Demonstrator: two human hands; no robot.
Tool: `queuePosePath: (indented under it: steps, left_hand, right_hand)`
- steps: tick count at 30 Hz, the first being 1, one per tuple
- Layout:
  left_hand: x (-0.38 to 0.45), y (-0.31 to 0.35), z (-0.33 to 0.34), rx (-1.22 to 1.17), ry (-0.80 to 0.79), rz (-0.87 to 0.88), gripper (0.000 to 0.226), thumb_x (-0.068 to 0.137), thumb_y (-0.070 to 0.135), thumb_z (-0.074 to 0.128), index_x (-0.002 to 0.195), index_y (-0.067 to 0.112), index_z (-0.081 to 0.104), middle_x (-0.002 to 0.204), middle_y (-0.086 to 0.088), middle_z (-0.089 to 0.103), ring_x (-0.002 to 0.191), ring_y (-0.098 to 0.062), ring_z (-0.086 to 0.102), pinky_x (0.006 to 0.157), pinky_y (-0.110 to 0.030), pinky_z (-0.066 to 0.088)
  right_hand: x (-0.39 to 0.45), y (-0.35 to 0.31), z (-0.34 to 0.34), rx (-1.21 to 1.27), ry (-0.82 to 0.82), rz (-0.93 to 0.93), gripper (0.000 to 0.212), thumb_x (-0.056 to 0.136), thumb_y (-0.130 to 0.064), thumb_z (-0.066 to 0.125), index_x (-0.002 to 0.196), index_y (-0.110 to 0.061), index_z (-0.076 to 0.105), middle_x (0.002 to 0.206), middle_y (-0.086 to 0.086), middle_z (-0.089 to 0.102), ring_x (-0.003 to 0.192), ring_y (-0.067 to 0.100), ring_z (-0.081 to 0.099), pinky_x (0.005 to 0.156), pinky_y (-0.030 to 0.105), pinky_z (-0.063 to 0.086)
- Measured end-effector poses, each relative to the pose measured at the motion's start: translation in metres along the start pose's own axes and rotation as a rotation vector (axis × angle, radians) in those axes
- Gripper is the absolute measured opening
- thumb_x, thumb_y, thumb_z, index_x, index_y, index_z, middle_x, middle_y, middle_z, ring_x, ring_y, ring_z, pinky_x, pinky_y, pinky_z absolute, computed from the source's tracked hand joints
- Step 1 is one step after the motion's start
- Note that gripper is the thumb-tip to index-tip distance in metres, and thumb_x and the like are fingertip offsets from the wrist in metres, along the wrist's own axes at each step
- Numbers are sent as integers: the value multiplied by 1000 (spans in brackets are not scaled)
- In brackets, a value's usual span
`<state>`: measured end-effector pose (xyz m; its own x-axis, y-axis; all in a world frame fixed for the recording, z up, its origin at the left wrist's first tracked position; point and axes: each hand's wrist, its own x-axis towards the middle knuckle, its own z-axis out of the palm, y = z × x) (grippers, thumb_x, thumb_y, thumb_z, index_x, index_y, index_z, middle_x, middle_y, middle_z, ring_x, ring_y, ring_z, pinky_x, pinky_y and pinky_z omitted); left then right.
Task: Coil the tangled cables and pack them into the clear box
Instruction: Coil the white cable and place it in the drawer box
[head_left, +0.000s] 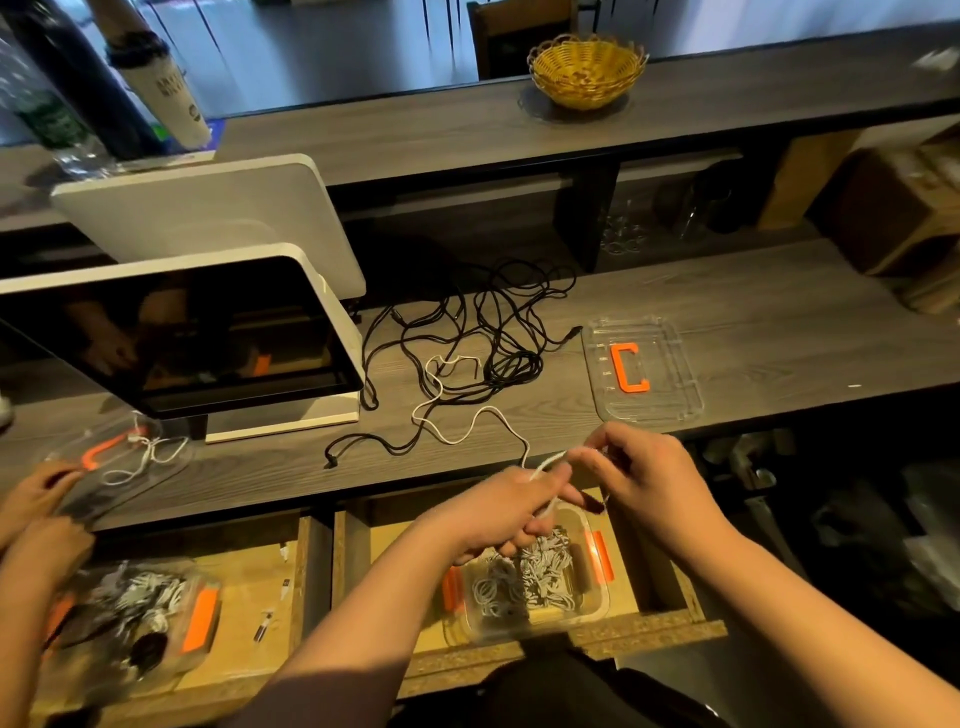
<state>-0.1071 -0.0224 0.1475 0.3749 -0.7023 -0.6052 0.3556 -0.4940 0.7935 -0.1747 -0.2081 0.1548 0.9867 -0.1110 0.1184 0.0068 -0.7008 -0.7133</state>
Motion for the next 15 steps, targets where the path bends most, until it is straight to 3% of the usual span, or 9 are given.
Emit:
queuePosePath:
  steps: [2, 5, 10, 13, 15]
  left_hand:
    - [2, -5, -2, 25, 112, 64, 44, 101, 59, 34, 116, 35, 67, 64, 8, 47, 54, -7, 37, 51, -25, 29]
    - [5, -8, -1, 7, 180, 129, 44, 104, 54, 30, 131, 34, 59, 72, 5, 58, 58, -6, 46, 54, -21, 38]
    - [4, -8, 0, -258, 210, 256, 45, 103, 52, 30, 136, 38, 57, 89, -8, 64, 68, -11, 59, 55, -24, 46]
    - [2, -5, -3, -521, 255, 246, 46, 102, 53, 32, 130, 37, 64, 109, -18, 66, 92, -21, 65, 75, -36, 59]
    - [0, -6, -9, -734, 287, 265, 50, 102, 54, 31, 127, 32, 67, 114, -19, 66, 105, -26, 65, 95, -46, 56]
  right_hand:
    - [0, 1, -1, 41, 7, 80, 44, 82, -63, 46, 83, -24, 66, 65, -6, 63, 62, 6, 59, 60, 36, 52]
    - [1, 2, -2, 50, -28, 128, 43, 82, -63, 44, 80, -26, 66, 64, -4, 63, 61, 7, 58, 61, 38, 52]
    - [2, 4, 14, 53, -92, 166, 37, 92, -52, 49, 73, -25, 63, 63, 0, 63, 61, 11, 58, 62, 42, 49]
    - [1, 5, 25, 81, -184, 206, 33, 98, -39, 52, 75, -20, 66, 66, 3, 65, 62, 14, 59, 64, 44, 48]
    - [-2, 4, 32, 96, -280, 225, 32, 99, -37, 53, 75, -21, 66, 64, 5, 63, 56, 12, 54, 58, 37, 44]
